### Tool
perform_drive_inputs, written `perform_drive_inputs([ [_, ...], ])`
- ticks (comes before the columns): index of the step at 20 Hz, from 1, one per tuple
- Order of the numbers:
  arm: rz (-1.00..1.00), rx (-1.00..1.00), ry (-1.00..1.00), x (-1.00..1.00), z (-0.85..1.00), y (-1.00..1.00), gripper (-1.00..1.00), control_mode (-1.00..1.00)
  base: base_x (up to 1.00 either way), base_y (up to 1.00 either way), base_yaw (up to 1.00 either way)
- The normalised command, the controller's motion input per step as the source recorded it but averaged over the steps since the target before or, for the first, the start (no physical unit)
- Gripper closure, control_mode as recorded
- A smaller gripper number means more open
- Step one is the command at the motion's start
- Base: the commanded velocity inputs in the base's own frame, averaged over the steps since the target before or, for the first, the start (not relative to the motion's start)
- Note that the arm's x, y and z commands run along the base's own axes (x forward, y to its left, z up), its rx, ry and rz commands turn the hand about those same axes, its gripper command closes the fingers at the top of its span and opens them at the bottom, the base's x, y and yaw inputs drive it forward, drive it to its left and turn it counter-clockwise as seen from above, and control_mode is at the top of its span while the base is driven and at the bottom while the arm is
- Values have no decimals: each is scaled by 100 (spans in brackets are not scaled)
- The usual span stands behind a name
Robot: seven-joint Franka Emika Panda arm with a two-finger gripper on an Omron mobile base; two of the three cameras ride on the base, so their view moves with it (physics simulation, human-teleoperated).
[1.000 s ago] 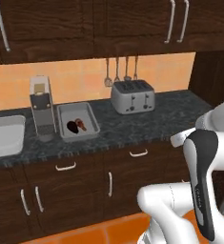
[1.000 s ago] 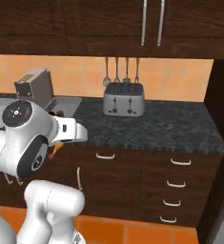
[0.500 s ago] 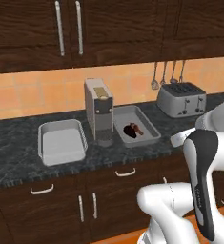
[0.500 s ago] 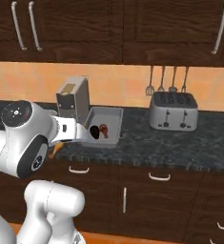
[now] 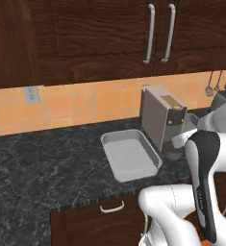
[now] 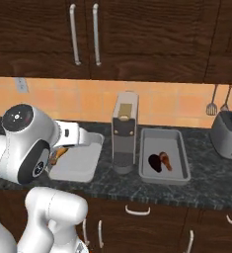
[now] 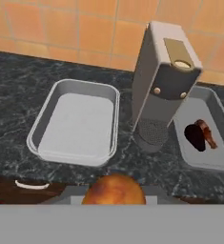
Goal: Place one avocado and one chicken drumstick in each tupperware on the nearby counter, to pack two identical lunches.
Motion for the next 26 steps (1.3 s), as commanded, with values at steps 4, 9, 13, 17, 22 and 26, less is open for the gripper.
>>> perform_drive_inputs([
  [4,0,0,0,0,0,0,100,100,60,100,-1],
  [9,0,-16,0,25,-79,51,100,-100,11,20,0],
  [13,0,-3,0,54,-73,3,100,-100,0,0,0],
  [17,5,0,-3,63,-89,-13,100,-100,0,0,0],
  [22,1,10,-1,51,-74,-27,100,-100,0,0,0],
  [26,0,13,0,28,-51,0,100,-100,0,0,0],
])
